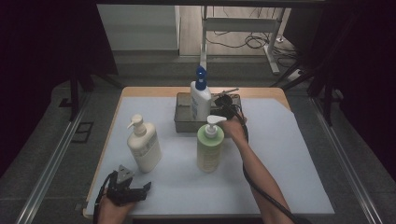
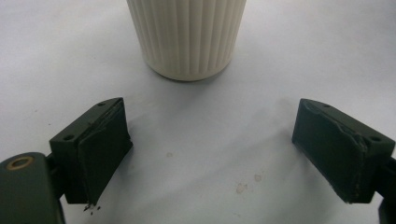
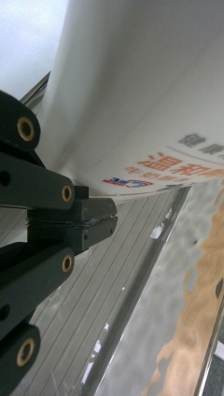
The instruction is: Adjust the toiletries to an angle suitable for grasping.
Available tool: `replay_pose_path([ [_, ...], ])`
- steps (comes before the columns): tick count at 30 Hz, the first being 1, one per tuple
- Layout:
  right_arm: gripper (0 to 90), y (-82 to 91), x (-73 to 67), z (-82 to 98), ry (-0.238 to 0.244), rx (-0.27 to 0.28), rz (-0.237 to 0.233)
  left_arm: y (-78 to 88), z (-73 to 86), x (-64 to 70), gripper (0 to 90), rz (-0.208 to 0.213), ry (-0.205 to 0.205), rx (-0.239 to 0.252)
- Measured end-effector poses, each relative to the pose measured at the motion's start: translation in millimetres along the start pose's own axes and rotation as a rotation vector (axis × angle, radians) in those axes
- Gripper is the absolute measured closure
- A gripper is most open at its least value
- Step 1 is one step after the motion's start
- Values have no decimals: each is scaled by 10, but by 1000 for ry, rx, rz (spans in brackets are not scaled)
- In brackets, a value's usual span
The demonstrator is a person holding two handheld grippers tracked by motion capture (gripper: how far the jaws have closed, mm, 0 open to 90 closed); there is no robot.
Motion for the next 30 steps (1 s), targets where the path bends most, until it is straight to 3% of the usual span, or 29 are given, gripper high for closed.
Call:
replay_pose_path([
  [30,888,-150,-234,-122,28,4,-55,-1,-1,0,105,1,1,1],
])
Point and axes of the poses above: each handheld gripper's, and its own axes: y roughly backward along the jaws, z roughly out of its underside, x roughly to its right, the point moved 2 cm from there along -y, roughly forward along the jaws, and after that the axes turned 3 degrees about y, right-handed, at the moved point
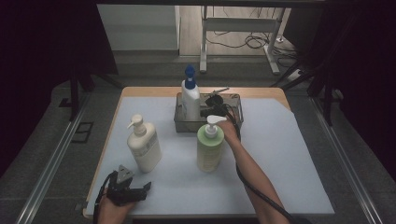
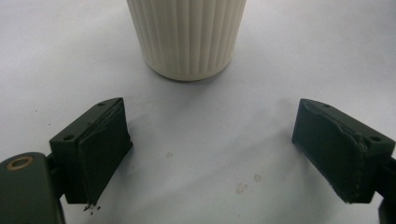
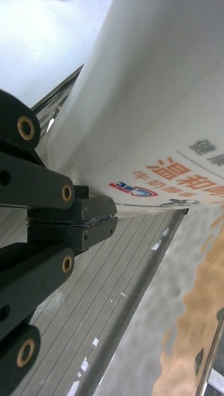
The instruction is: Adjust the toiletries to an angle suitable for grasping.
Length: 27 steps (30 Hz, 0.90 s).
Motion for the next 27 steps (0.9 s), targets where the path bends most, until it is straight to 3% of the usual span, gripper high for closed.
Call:
replay_pose_path([
  [16,890,-79,-151,-68,35,1,-43,0,-1,0,105,1,0,-2],
  [27,892,-83,-179,-68,41,-1,-64,0,-2,-1,105,1,0,-2],
])
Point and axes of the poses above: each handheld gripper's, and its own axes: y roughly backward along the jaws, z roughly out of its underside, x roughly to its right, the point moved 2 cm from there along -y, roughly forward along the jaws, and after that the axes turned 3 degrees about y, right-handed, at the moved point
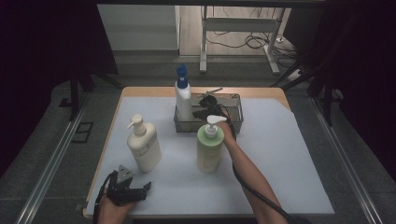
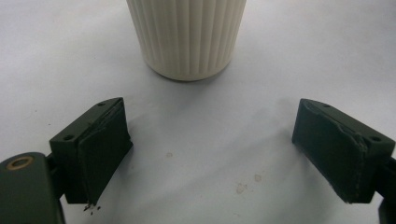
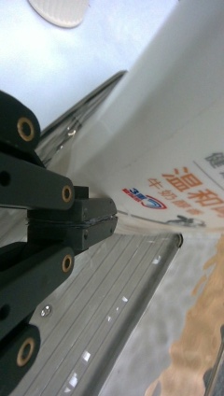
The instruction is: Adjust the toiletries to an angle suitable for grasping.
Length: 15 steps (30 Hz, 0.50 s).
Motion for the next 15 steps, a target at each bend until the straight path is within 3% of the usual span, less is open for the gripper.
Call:
replay_pose_path([
  [9,892,-13,-63,-18,34,0,-41,0,0,0,105,0,0,0],
  [15,894,-9,-50,-17,24,7,-65,0,0,0,105,0,0,0],
])
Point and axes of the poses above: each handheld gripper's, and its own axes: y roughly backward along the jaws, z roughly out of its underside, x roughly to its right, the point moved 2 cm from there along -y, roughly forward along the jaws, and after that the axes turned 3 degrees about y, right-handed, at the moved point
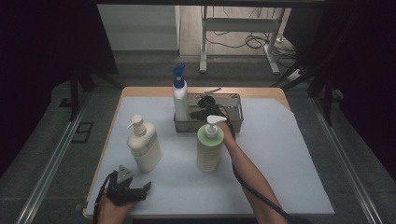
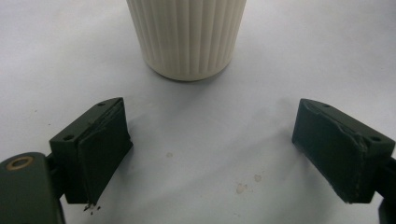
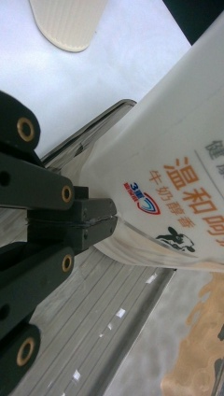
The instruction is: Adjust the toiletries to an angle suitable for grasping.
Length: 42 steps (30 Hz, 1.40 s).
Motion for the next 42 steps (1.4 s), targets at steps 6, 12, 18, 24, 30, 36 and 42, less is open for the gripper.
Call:
replay_pose_path([
  [6,893,7,4,2,4,-2,-5,0,0,1,105,-1,0,0],
  [12,849,45,10,2,11,-3,10,0,2,2,106,-2,0,1],
  [18,836,128,33,4,8,15,16,0,2,3,105,-2,0,2],
  [24,789,255,47,14,15,30,24,0,3,2,105,-3,0,1],
  [30,698,383,26,16,24,48,28,0,3,2,105,-3,0,2],
  [36,541,500,-1,38,32,56,40,-1,3,1,105,-2,0,2],
  [42,409,636,-5,43,12,63,43,-1,3,0,105,-2,0,2],
])
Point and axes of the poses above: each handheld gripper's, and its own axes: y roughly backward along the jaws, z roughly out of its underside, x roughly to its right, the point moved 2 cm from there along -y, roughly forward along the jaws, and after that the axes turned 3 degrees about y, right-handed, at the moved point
